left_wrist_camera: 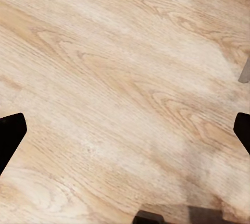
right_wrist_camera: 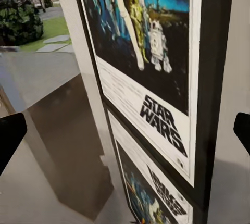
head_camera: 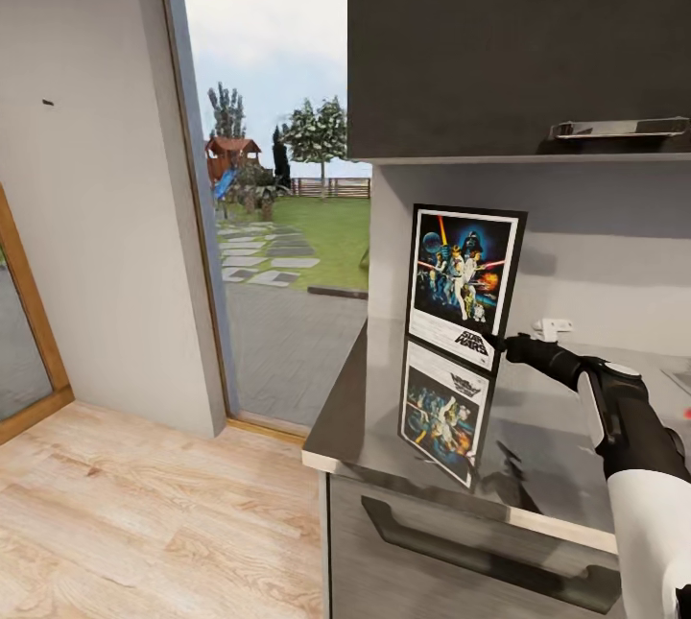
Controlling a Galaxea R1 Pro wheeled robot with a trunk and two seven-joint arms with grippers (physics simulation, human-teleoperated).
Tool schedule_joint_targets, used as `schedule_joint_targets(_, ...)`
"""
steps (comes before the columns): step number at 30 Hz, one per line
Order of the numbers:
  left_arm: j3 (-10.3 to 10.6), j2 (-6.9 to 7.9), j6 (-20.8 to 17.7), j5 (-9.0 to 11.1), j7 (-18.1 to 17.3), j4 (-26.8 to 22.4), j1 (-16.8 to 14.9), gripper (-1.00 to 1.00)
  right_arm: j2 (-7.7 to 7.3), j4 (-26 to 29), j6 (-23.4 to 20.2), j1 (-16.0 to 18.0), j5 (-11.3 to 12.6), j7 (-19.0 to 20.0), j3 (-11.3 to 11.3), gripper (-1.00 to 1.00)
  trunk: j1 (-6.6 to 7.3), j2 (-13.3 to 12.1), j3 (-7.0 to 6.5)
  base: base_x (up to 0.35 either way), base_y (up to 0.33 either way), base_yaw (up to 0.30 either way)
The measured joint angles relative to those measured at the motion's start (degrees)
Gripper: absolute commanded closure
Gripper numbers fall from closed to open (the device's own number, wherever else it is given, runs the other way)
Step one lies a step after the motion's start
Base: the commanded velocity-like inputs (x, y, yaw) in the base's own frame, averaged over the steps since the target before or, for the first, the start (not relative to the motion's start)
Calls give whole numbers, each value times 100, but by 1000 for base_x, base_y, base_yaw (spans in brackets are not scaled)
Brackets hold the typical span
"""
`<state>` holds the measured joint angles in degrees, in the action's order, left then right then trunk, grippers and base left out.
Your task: Pick up the poster from the kitchen countertop and hang it on one of the wall nails in the kitchen.
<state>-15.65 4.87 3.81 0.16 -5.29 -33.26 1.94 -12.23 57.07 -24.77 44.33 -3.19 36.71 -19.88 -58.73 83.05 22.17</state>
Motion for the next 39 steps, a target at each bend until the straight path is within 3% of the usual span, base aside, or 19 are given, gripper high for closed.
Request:
schedule_joint_targets(15,1,0,1,0,0,1,0,-100,0,16,0,1,-8,23,-1,-100,0,0,0,0,-164,0)
schedule_joint_targets(39,0,0,0,0,0,0,0,-100,1,39,0,0,0,31,0,-100,1,0,0,6,-8,0)
